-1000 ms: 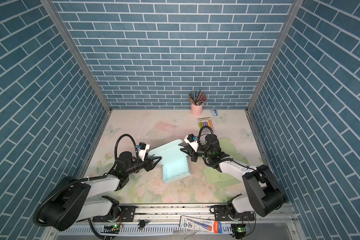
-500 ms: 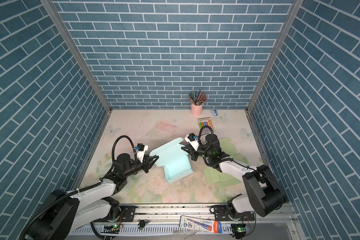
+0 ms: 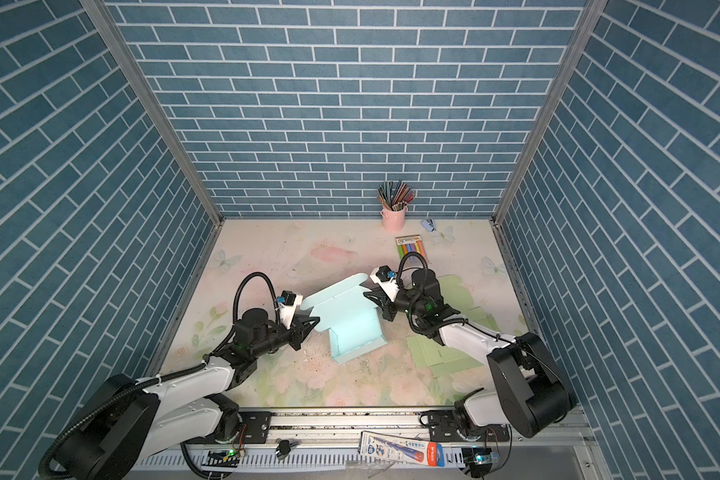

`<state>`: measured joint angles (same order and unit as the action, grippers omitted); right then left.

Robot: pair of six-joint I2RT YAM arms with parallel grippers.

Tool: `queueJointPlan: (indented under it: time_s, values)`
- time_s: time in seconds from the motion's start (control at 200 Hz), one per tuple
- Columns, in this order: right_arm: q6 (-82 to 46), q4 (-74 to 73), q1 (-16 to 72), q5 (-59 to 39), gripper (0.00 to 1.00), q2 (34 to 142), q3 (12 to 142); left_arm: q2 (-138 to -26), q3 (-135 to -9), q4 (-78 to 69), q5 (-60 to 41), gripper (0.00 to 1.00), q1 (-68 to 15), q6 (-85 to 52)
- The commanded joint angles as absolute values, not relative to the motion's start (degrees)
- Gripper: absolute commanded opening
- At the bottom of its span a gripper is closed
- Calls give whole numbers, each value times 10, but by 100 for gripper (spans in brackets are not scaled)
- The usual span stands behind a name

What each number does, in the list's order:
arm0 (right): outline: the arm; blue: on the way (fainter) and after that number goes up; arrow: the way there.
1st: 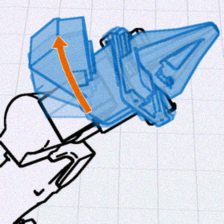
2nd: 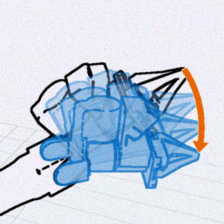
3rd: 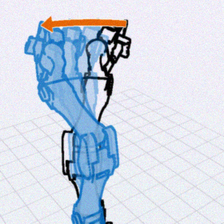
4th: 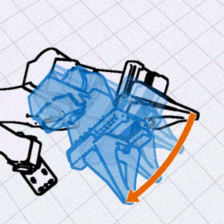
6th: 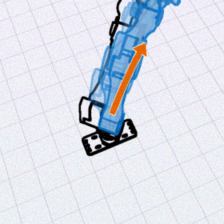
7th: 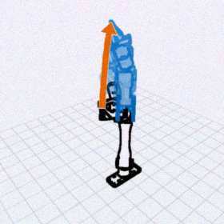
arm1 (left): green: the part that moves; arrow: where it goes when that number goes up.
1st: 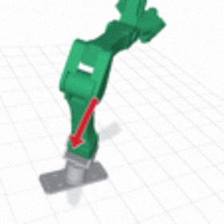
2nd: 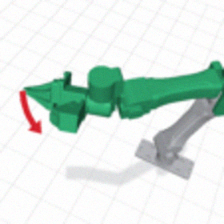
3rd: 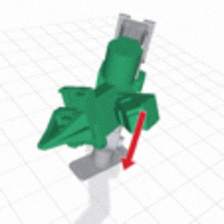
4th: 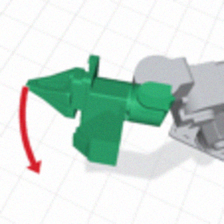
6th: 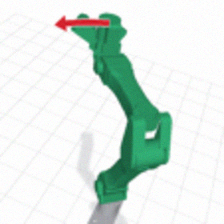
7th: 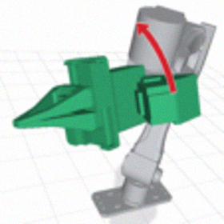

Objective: Fold the paper box

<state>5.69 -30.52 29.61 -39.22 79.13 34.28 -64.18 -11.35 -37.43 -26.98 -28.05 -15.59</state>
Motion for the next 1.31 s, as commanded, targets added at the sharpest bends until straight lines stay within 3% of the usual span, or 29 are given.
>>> queueJointPlan:
  time_s: [0.0,0.275,0.52,0.87,1.175,1.3]
  values:
    - [46,-315,296,-377,3,779,340,-622,-130,-363,-255,4,-284,-145]
    - [39,-312,301,-341,29,767,340,-607,-159,-301,-199,0,-309,-124]
    - [42,-300,300,-310,28,762,341,-622,-181,-256,-157,0,-344,-87]
    - [43,-278,301,-283,36,767,350,-630,-215,-209,-112,0,-392,-57]
    - [46,-273,300,-285,29,779,355,-627,-228,-193,-89,0,-415,-47]
    - [48,-272,301,-262,34,781,355,-626,-232,-181,-84,0,-419,-39]
